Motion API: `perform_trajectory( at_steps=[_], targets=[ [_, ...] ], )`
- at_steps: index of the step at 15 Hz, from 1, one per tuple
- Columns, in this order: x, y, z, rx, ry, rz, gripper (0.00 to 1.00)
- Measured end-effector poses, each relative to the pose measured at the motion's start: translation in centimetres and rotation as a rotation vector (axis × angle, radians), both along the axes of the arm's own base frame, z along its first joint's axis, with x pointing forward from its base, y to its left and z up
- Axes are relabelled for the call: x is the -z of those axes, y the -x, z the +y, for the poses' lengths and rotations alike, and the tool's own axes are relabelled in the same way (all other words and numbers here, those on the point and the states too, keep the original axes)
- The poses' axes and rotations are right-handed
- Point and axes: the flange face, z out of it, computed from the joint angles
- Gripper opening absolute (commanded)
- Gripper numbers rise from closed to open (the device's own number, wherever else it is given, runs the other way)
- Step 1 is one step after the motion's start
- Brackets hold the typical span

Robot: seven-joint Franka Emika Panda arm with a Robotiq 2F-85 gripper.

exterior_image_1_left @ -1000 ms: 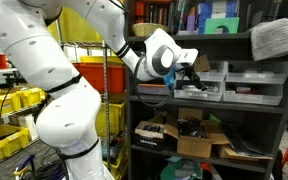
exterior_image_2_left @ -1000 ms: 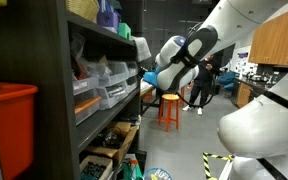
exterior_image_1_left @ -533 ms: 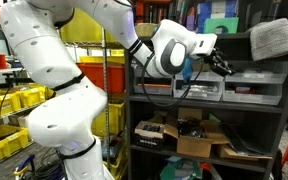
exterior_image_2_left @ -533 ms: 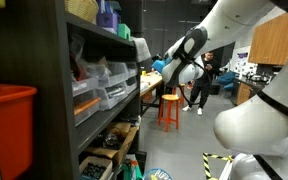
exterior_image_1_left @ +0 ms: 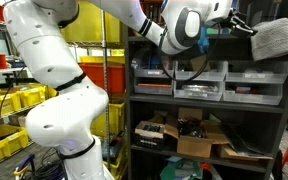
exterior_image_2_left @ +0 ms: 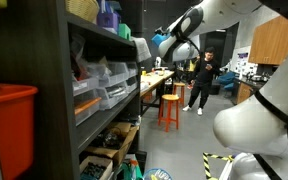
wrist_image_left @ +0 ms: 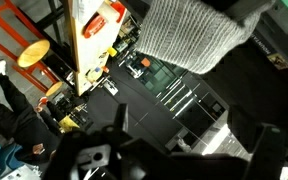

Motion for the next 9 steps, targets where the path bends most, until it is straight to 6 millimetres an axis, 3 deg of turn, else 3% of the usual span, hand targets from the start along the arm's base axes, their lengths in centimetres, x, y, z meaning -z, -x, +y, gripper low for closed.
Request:
perform_trajectory(
  at_steps=[3, 9],
  targets=[
    [-0.14, 0.21, -1.49, 0.033, 0.011, 0.004, 1.00],
    [0.02, 0.05, -1.42, 0.030, 0.011, 0.008, 1.00]
  ],
)
